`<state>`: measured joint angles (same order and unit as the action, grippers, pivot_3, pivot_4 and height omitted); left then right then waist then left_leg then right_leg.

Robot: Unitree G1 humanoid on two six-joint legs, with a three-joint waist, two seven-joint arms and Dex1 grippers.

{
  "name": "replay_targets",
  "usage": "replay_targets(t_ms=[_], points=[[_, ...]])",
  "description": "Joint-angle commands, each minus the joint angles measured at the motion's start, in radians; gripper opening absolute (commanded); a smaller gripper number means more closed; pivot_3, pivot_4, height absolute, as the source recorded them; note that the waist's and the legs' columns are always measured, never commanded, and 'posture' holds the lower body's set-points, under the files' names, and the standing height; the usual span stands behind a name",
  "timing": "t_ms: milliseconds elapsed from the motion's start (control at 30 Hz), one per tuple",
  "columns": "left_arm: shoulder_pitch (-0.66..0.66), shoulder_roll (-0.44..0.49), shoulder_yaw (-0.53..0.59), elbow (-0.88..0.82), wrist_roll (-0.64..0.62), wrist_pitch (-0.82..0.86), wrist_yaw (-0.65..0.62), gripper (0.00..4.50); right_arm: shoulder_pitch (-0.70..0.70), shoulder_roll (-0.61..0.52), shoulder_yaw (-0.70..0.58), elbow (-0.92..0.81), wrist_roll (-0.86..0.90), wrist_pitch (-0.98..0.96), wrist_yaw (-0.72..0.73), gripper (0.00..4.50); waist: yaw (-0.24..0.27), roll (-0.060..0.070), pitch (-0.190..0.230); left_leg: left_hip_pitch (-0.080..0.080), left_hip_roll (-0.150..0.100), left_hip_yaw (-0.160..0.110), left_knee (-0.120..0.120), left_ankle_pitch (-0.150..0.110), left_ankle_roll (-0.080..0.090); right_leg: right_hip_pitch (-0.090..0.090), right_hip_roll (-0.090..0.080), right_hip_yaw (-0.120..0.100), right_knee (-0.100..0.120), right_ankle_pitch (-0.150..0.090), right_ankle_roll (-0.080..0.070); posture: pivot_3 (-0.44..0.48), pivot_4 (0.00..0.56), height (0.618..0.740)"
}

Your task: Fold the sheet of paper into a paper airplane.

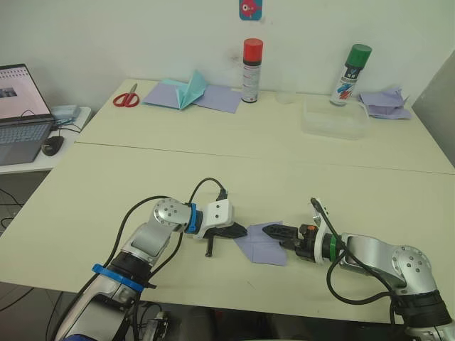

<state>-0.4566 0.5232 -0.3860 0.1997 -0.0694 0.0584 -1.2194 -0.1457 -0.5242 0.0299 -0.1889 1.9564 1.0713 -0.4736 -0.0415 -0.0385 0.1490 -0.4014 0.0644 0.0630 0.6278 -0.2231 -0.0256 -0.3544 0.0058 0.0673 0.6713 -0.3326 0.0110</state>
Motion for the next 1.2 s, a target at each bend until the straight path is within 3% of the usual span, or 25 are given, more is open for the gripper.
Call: replay_targets(t_ms=[33,167,367,600,867,1200], points=[[0.021,0.014,-0.038,0.064,0.065,0.032,0.013,0.0,-0.01,-0.044,-0.005,-0.002,0.016,0.032,0.044,3.69,0.0,0.001,0.001,0.0,0.0,0.0,0.0,0.0,0.0,0.0,0.0,0.0,0.0,0.0,0.0,0.0,0.15,0.74],[0.022,0.016,-0.039,0.064,0.065,0.029,0.012,0.0,0.012,-0.088,-0.026,-0.017,0.016,0.057,0.108,3.69,0.001,0.003,0.0,-0.003,0.0,0.0,-0.003,0.0,0.0,0.0,0.0,-0.001,-0.008,0.001,0.002,0.0,0.15,0.74],[0.032,0.016,-0.039,0.054,0.065,0.03,0.013,0.0,0.152,-0.169,0.001,-0.12,0.016,0.077,0.235,3.69,0.009,0.003,-0.003,-0.015,-0.001,-0.002,-0.003,0.0,0.0,-0.009,-0.001,-0.004,-0.009,0.002,0.002,0.0,0.15,0.74],[0.038,0.02,-0.038,0.053,0.066,0.027,0.015,0.0,0.188,-0.182,0.006,-0.134,0.016,0.034,0.256,3.69,0.008,0.003,-0.003,-0.015,-0.001,-0.002,-0.001,0.0,0.001,-0.01,0.0,-0.004,-0.009,0.003,0.005,0.0,0.15,0.74],[0.028,0.015,-0.045,0.065,0.069,0.019,0.016,0.0,0.07,-0.047,-0.031,-0.012,0.016,-0.03,0.146,3.69,0.008,0.004,-0.003,-0.015,-0.001,-0.001,-0.001,0.0,0.001,-0.01,0.0,-0.003,-0.009,0.004,0.006,0.0,0.15,0.74],[0.016,0.015,-0.046,0.08,0.071,0.012,0.014,0.0,-0.039,-0.018,-0.012,0.109,0.016,0.007,0.126,3.69,0.008,0.004,-0.003,-0.015,-0.001,-0.001,-0.001,0.0,0.001,-0.011,0.0,-0.002,-0.008,0.004,0.006,0.0,0.15,0.74]])
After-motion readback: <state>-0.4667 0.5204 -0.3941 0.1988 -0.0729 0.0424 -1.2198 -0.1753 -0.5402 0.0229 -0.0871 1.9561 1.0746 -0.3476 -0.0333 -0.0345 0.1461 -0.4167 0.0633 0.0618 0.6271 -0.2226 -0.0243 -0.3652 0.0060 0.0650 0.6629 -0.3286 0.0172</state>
